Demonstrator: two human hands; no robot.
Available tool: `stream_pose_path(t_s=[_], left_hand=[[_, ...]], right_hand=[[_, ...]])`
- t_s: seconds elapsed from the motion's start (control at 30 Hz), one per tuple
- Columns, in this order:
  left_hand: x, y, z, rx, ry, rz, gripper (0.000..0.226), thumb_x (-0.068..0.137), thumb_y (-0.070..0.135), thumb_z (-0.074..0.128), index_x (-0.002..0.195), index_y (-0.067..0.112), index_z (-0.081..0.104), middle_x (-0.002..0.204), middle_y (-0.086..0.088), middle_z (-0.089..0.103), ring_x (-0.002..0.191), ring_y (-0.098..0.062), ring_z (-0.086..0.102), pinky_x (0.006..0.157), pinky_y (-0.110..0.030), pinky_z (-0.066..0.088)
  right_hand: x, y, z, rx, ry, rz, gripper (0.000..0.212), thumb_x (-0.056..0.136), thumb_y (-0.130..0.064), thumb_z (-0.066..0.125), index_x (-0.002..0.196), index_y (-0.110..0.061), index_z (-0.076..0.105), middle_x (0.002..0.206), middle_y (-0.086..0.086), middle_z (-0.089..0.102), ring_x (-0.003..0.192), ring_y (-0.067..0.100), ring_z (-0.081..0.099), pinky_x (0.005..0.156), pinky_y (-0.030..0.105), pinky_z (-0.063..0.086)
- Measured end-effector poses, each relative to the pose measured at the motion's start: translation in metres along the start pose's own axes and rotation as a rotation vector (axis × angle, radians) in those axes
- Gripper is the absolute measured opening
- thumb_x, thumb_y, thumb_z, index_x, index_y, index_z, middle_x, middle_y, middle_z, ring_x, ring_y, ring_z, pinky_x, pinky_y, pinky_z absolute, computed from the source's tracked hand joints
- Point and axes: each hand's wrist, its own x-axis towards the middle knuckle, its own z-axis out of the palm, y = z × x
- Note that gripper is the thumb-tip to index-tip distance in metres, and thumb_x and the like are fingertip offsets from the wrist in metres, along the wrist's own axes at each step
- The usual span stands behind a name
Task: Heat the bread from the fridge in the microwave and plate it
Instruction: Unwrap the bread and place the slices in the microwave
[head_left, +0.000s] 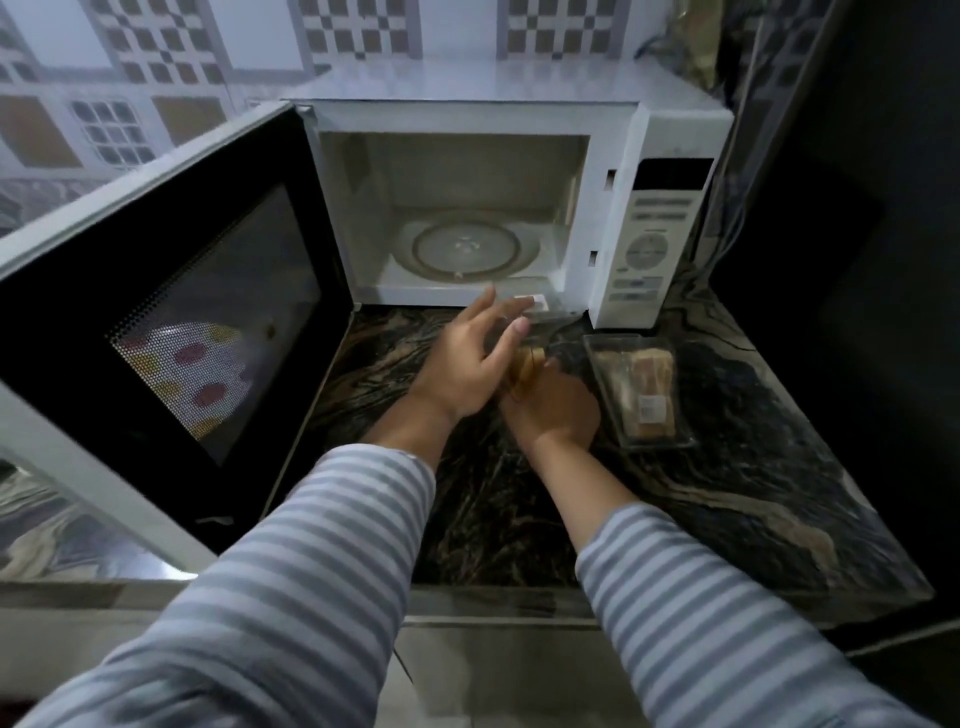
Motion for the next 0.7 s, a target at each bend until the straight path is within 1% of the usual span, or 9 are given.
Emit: stream_pose_path(t_s=[0.07,0.17,0.23,0.3,0.4,0.53,0.6,0.67,0.7], left_hand=[[-0.001,0.0,-0.001,-0.009,-0.006,-0.003,0.041,0.095,0.043,0.043,0.13,0.028,0.059,0.143,-0.007,0.05,0.143,-0.009,0.026,0.11,-0.017,0.027],[-0.004,-0.001,-0.002,-0.008,-0.025,0.0,0.042,0.094,0.044,0.043,0.131,0.031,0.058,0.147,-0.008,0.046,0.143,-0.008,0.026,0.112,-0.023,0.03],[-0.006,0.001,-0.004,0.001,-0.049,-0.003,0.042,0.095,0.045,0.043,0.132,0.032,0.056,0.15,-0.009,0.041,0.144,-0.009,0.024,0.113,-0.027,0.031],[-0.007,0.003,-0.007,0.016,-0.07,-0.012,0.041,0.097,0.043,0.043,0.134,0.031,0.055,0.152,-0.01,0.037,0.144,-0.011,0.024,0.112,-0.025,0.028],[-0.008,0.005,-0.012,0.046,-0.104,-0.022,0.038,0.099,0.039,0.044,0.136,0.032,0.053,0.154,-0.009,0.033,0.144,-0.015,0.026,0.109,-0.021,0.024],[-0.017,0.006,-0.013,0.124,-0.142,0.006,0.04,0.099,0.037,0.046,0.138,0.033,0.05,0.158,-0.004,0.026,0.143,-0.014,0.028,0.107,-0.016,0.022],[-0.026,0.004,-0.009,0.194,-0.182,0.009,0.043,0.098,0.042,0.044,0.141,0.038,0.044,0.16,0.001,0.018,0.144,-0.016,0.026,0.11,-0.022,0.024],[-0.038,0.0,-0.004,0.271,-0.228,-0.021,0.046,0.098,0.047,0.04,0.144,0.043,0.035,0.162,0.006,0.008,0.145,-0.017,0.021,0.116,-0.035,0.024],[-0.046,-0.002,-0.002,0.309,-0.239,-0.026,0.047,0.098,0.047,0.038,0.145,0.044,0.032,0.162,0.007,0.004,0.146,-0.016,0.018,0.117,-0.041,0.021]], right_hand=[[0.0,0.001,-0.001,0.022,0.022,0.006,0.044,0.088,-0.05,0.046,0.109,-0.013,0.055,0.105,0.009,0.069,0.099,0.028,0.066,0.081,0.035,0.048],[-0.002,0.001,-0.005,0.055,0.061,0.035,0.049,0.085,-0.058,0.045,0.107,-0.015,0.057,0.104,0.009,0.069,0.099,0.028,0.066,0.086,0.037,0.05],[-0.002,0.002,-0.01,0.103,0.081,0.044,0.048,0.084,-0.059,0.05,0.104,-0.016,0.059,0.104,0.008,0.069,0.098,0.028,0.066,0.08,0.034,0.049],[-0.007,0.005,-0.018,0.138,0.089,0.033,0.045,0.084,-0.055,0.058,0.107,-0.016,0.057,0.106,0.007,0.068,0.099,0.028,0.065,0.071,0.031,0.043],[-0.023,0.02,-0.03,0.183,0.082,0.011,0.048,0.082,-0.052,0.063,0.114,-0.016,0.055,0.11,0.006,0.065,0.103,0.028,0.062,0.072,0.031,0.042],[-0.048,0.049,-0.032,0.159,0.128,0.037,0.039,0.08,-0.046,0.064,0.107,-0.019,0.056,0.102,0.003,0.066,0.097,0.027,0.063,0.068,0.029,0.042],[-0.059,0.059,-0.032,0.153,0.169,0.055,0.039,0.081,-0.048,0.061,0.106,-0.019,0.056,0.099,0.003,0.066,0.094,0.026,0.064,0.065,0.029,0.042],[-0.068,0.066,-0.032,0.131,0.209,0.074,0.041,0.082,-0.049,0.061,0.109,-0.018,0.056,0.1,0.004,0.066,0.093,0.026,0.064,0.064,0.028,0.042],[-0.072,0.07,-0.033,0.122,0.223,0.083,0.041,0.082,-0.049,0.061,0.108,-0.017,0.057,0.1,0.004,0.066,0.092,0.025,0.064,0.063,0.027,0.041]])
